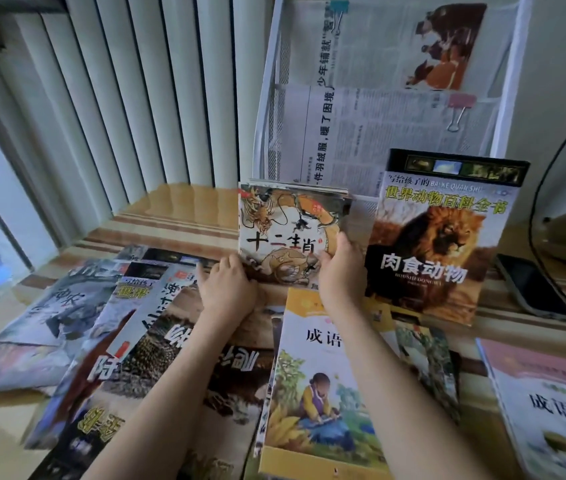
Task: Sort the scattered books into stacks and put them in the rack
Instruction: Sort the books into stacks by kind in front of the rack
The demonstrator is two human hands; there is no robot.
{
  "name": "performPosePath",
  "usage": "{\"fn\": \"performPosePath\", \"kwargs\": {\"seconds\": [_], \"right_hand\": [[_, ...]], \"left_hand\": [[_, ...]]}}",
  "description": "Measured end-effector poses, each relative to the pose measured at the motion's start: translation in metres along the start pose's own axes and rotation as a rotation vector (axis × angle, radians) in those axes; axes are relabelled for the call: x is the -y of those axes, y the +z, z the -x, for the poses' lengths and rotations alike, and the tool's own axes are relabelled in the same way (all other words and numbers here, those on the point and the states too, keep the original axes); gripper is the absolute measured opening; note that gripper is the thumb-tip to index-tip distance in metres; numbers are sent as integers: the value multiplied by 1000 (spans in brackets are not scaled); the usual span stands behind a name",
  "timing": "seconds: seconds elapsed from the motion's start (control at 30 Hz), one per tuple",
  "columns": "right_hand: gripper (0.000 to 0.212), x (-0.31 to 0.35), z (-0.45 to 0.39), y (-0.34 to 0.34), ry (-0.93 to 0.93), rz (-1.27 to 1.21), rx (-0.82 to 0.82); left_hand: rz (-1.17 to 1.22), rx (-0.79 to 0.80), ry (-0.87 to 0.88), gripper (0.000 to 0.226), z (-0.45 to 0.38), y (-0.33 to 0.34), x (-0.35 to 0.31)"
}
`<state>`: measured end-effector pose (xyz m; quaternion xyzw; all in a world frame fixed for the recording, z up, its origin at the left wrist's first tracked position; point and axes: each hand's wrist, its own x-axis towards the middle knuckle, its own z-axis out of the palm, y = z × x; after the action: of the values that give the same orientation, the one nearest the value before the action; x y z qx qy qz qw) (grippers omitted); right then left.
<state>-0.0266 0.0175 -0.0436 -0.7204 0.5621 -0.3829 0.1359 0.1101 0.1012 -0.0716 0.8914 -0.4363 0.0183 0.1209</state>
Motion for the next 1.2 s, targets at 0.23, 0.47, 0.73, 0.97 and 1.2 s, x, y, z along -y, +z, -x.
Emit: {"fn": "performPosePath", "kwargs": {"seconds": [0.23, 0.47, 0.73, 0.97, 1.2], "right_hand": [[25, 0, 4, -4, 14, -57, 4], [39, -2, 6, -2, -45, -125, -58], [37, -5, 7, -30, -143, -45, -86], [32, -42, 50, -108, -109, 110, 162], [63, -56, 107, -137, -14, 44, 505]], "left_hand": [[-85, 37, -17, 38, 8, -10, 15], [-38, -84, -11, 39, 18, -11, 21], [284, -317, 67, 27, 39, -34, 13], [707, 64, 241, 27, 123, -50, -30], [671, 92, 306, 72, 147, -48, -43]]}}
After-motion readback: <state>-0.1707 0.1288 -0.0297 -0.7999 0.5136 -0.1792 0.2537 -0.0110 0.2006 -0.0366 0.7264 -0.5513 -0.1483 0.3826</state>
